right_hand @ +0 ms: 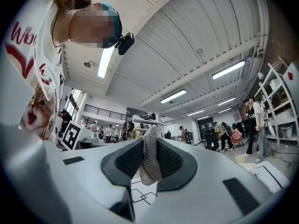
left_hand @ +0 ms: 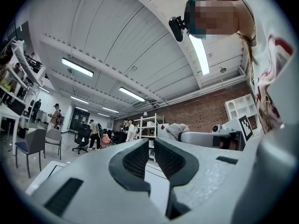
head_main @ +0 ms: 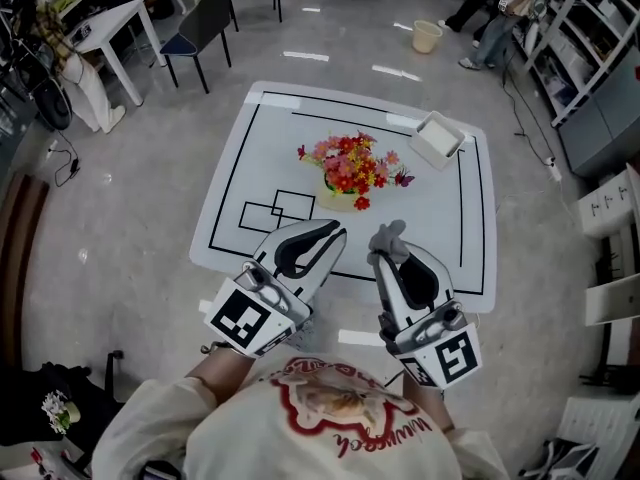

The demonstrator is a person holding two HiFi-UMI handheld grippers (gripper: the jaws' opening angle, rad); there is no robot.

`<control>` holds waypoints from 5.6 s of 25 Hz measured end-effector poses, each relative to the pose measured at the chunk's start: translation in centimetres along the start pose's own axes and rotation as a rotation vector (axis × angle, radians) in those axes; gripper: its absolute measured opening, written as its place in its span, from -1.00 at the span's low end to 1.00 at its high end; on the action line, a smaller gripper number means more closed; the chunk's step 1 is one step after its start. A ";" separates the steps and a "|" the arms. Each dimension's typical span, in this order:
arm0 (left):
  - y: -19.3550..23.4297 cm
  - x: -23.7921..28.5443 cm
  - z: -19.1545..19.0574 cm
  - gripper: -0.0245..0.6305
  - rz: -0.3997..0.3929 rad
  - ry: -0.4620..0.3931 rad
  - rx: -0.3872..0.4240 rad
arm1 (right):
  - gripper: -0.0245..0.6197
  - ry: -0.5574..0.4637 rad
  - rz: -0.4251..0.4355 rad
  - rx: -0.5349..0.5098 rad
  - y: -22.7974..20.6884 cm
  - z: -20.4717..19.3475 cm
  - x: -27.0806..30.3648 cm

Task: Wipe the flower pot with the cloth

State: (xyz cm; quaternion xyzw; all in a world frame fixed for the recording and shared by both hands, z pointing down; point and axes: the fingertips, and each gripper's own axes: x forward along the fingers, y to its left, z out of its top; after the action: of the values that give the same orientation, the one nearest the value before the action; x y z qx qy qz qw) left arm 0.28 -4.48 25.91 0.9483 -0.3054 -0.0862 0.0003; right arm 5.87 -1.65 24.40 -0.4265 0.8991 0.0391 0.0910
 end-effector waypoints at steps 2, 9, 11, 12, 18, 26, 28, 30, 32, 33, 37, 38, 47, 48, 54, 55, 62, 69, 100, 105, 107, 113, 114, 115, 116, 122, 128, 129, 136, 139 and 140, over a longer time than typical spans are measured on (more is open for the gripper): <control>1.8 1.4 0.1 -0.81 -0.007 -0.001 0.002 | -0.70 -0.005 -0.009 -0.002 -1.5 0.0 1.7; 7.4 5.4 0.1 -0.81 -0.040 0.002 -0.018 | -0.70 -0.013 -0.038 -0.011 -5.8 -0.4 6.9; 8.7 6.5 0.3 -0.81 -0.051 -0.002 -0.024 | -0.70 -0.014 -0.048 -0.014 -6.7 -0.5 8.0; 9.2 6.9 0.3 -0.81 -0.057 -0.004 -0.026 | -0.70 -0.014 -0.053 -0.017 -7.1 -0.6 8.5; 11.5 8.5 -0.1 -0.81 -0.103 0.004 -0.040 | -0.70 -0.017 -0.084 -0.022 -8.9 -1.2 10.9; 13.3 10.3 -1.8 -0.81 -0.105 0.021 -0.091 | -0.70 0.026 -0.088 -0.017 -10.8 -2.5 12.1; 13.8 10.7 -1.6 -0.81 -0.094 0.017 -0.093 | -0.70 0.020 -0.084 -0.016 -11.5 -2.3 12.3; 14.5 11.2 -1.4 -0.81 -0.072 0.011 -0.089 | -0.70 0.023 -0.065 -0.018 -12.1 -2.2 12.6; 14.8 11.8 -1.3 -0.81 -0.041 0.006 -0.081 | -0.70 0.028 -0.033 -0.022 -13.0 -2.1 13.0; 14.9 12.2 -1.1 -0.81 -0.027 0.004 -0.077 | -0.70 0.029 -0.017 -0.028 -13.6 -1.9 13.1; 15.6 13.8 -0.6 -0.81 0.016 -0.001 -0.051 | -0.70 0.040 0.038 -0.054 -16.2 -1.2 13.8; 16.1 13.8 -0.7 -0.81 0.029 0.000 -0.046 | -0.70 0.047 0.050 -0.058 -16.6 -1.3 14.2; 19.3 14.3 -3.1 -0.81 0.124 0.055 -0.056 | -0.70 0.101 0.157 -0.059 -21.3 -4.1 16.9; 19.6 14.4 -3.4 -0.81 0.131 0.060 -0.058 | -0.70 0.099 0.164 -0.053 -21.9 -4.4 17.1; 21.2 14.5 -4.7 -0.81 0.162 0.096 -0.067 | -0.70 0.143 0.285 -0.074 -22.9 -7.5 18.3; 21.4 14.6 -4.9 -0.81 0.167 0.098 -0.069 | -0.70 0.152 0.302 -0.085 -23.0 -8.3 18.5; 22.3 14.8 -6.3 -0.81 0.189 0.133 -0.085 | -0.70 0.192 0.496 -0.068 -22.8 -14.3 19.3; 22.9 14.7 -6.7 -0.81 0.213 0.131 -0.091 | -0.71 0.243 0.592 0.056 -22.9 -19.1 20.2; 23.7 13.6 -8.0 -0.81 0.237 0.154 -0.109 | -0.72 0.405 0.986 0.230 -16.2 -26.0 18.0; 23.5 13.3 -7.8 -0.81 0.237 0.154 -0.105 | -0.72 0.431 0.977 0.223 -16.6 -26.4 17.5; 23.5 13.3 -7.5 -0.81 0.238 0.151 -0.102 | -0.72 0.440 0.969 0.219 -16.7 -26.4 17.4; 23.1 13.1 -7.0 -0.81 0.239 0.139 -0.092 | -0.72 0.432 0.921 0.194 -17.4 -26.3 16.8; 23.0 13.0 -6.9 -0.81 0.238 0.138 -0.090 | -0.72 0.435 0.912 0.192 -17.5 -26.3 16.6; 23.0 13.0 -6.8 -0.81 0.237 0.138 -0.089 | -0.72 0.437 0.902 0.192 -17.7 -26.2 16.4; 22.9 13.1 -6.7 -0.81 0.236 0.138 -0.088 | -0.72 0.438 0.892 0.193 -17.9 -26.2 16.3; 22.0 12.8 -6.1 -0.81 0.232 0.133 -0.077 | -0.72 0.445 0.833 0.188 -18.5 -26.1 15.0; 21.3 12.1 -5.1 -0.81 0.228 0.118 -0.061 | -0.72 0.454 0.792 0.171 -18.5 -25.8 14.0; 21.2 12.0 -5.0 -0.81 0.228 0.118 -0.059 | -0.72 0.457 0.788 0.168 -18.5 -25.8 13.8; 20.4 11.5 -4.2 -0.81 0.218 0.108 -0.048 | -0.72 0.453 0.735 0.168 -18.6 -25.3 12.7; 20.0 11.0 -4.0 -0.81 0.217 0.109 -0.047 | -0.72 0.452 0.715 0.170 -18.5 -25.1 12.0; 19.9 10.9 -4.0 -0.81 0.218 0.109 -0.047 | -0.72 0.452 0.707 0.169 -18.5 -25.1 11.8</control>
State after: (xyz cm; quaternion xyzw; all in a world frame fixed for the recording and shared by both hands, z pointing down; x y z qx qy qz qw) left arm -1.91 -27.17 29.18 0.9125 -0.4040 -0.0408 0.0485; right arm 9.61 -26.00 46.81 -0.0808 0.9873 -0.1004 -0.0927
